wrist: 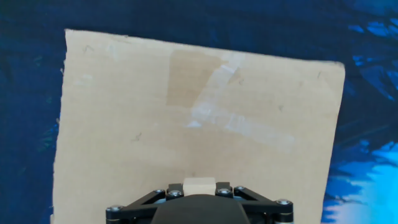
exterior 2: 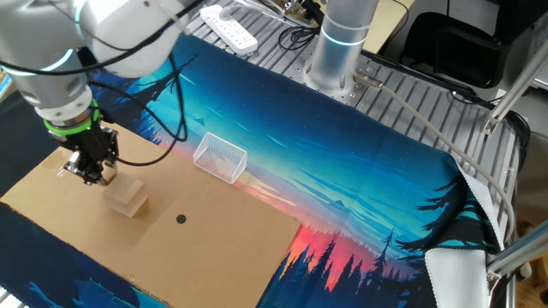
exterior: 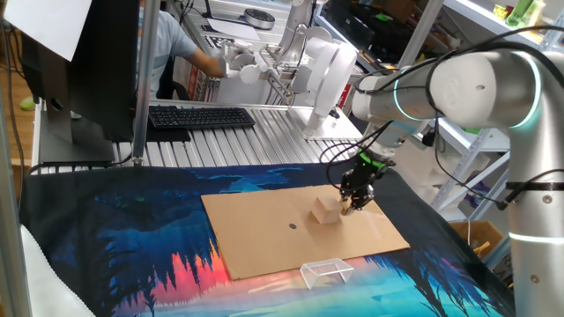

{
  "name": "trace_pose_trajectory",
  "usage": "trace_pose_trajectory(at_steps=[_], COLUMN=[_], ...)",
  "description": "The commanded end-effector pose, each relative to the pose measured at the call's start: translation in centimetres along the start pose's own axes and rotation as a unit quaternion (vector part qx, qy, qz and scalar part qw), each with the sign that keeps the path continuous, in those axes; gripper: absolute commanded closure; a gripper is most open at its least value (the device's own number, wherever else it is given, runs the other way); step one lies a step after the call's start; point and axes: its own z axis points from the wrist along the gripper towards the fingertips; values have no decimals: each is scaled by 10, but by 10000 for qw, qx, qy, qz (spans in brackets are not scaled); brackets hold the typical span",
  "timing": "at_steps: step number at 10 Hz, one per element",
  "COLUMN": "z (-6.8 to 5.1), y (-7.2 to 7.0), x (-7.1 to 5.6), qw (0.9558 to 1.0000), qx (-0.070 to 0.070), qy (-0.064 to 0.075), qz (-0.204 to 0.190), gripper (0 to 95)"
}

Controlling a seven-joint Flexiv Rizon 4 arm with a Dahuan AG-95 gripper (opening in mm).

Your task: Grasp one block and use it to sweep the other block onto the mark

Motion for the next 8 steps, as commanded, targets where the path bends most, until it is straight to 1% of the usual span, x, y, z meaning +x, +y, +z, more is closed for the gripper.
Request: trace_pose_trajectory(at_steps=[1,3,4,5,8], z=[2,6,7,7,3], y=[2,2,3,4,12], x=[4,9,11,12,23], qw=[10000,9999,9999,9998,9997], qx=[-11,-79,-90,-106,-103], qy=[-6,-44,-66,-69,-76], qz=[47,91,101,123,223], gripper=[950,950,950,950,950])
